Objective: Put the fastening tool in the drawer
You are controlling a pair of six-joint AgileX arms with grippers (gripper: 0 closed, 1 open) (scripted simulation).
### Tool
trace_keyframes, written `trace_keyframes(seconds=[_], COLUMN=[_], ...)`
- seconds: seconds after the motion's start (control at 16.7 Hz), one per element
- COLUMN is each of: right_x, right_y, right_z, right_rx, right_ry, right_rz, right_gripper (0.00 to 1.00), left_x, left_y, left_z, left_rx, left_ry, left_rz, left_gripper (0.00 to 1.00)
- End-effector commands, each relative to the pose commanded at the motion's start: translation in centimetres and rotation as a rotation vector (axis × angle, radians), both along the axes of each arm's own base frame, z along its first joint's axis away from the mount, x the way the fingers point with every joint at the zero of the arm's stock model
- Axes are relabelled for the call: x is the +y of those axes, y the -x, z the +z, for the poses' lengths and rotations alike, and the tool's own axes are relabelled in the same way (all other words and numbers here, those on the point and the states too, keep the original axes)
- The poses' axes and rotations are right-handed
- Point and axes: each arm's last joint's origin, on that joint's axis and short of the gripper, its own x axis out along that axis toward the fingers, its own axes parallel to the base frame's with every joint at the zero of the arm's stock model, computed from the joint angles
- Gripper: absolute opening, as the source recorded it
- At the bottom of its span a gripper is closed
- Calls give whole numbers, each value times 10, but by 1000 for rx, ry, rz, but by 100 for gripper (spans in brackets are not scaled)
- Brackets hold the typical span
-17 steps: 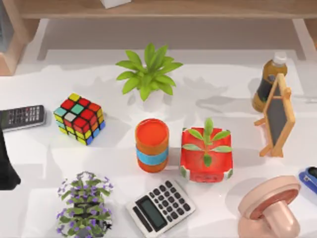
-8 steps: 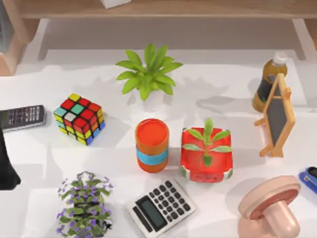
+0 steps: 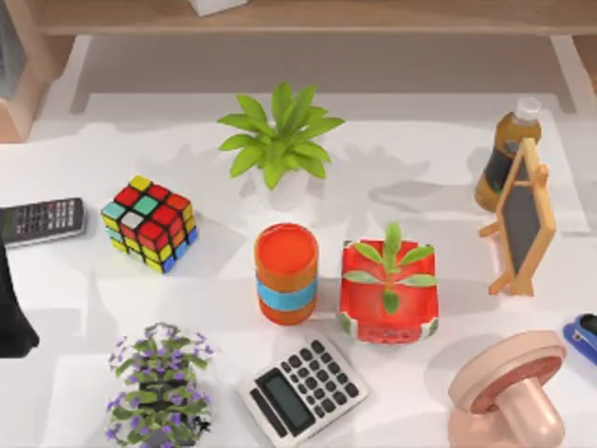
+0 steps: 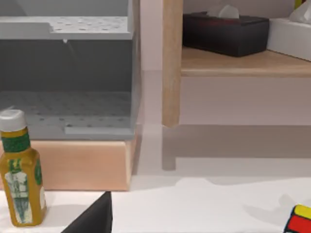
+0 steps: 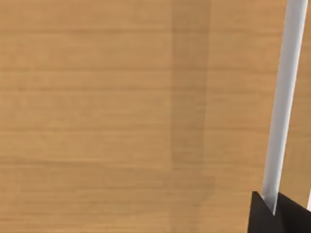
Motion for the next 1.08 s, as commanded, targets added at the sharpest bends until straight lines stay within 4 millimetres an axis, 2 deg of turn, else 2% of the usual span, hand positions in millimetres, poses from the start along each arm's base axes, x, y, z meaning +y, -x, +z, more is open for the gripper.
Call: trace_keyframes(seconds=[0.12,0.9,1.08], right_x=[0,0,0], right_y=[0,0,0], right_z=[0,0,0], right_rx=[0,0,0], right_ry=[0,0,0], right_rz=[0,0,0], right_gripper=[0,98,100], left_x=[0,0,0], left_y=[0,0,0], left_z=[0,0,0], left_rx=[0,0,0], left_ry=[0,0,0], left_rz=[0,0,0], left_gripper=[100,100,100])
